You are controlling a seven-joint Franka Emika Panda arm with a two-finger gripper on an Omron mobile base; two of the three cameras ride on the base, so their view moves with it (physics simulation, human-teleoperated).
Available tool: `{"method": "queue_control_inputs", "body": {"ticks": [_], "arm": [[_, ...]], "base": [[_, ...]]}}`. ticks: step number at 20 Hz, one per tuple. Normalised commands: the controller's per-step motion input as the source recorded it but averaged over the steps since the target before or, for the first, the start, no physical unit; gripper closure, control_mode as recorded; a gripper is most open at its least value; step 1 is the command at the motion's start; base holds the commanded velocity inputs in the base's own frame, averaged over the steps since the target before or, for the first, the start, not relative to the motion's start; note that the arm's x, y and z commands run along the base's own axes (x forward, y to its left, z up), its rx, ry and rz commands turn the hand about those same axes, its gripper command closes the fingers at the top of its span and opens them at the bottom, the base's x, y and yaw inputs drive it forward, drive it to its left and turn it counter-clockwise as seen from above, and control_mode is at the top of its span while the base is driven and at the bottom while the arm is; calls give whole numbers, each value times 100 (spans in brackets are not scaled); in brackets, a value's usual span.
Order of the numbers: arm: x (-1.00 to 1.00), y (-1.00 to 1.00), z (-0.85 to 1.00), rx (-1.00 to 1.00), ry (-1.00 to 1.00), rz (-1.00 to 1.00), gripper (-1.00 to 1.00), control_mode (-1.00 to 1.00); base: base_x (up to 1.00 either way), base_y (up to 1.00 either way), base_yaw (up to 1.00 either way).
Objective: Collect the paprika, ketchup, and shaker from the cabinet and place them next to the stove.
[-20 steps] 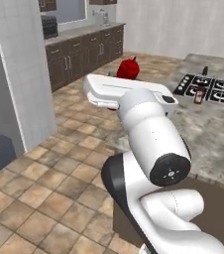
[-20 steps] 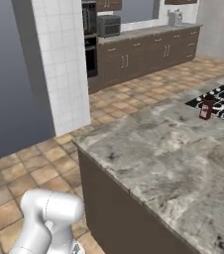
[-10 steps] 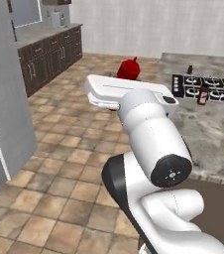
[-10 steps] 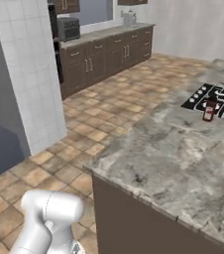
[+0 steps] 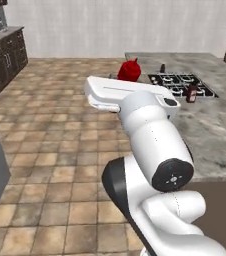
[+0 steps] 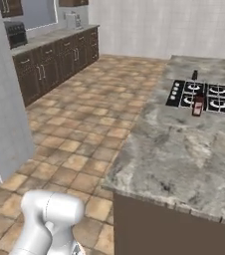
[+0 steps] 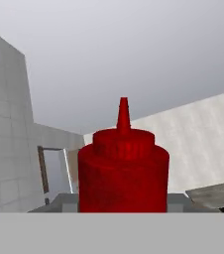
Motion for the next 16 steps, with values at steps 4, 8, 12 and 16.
{"method": "queue_control_inputs", "body": {"ticks": [4, 8, 12, 16], "arm": [[0, 0, 0, 0, 0, 0, 100, 100], [0, 0, 0, 0, 0, 0, 100, 100], [0, 0, 0, 0, 0, 0, 100, 100], [0, 0, 0, 0, 0, 0, 100, 100]], "base": [[62, 54, -56], [63, 51, -57], [59, 52, -57], [41, 61, -55]]}}
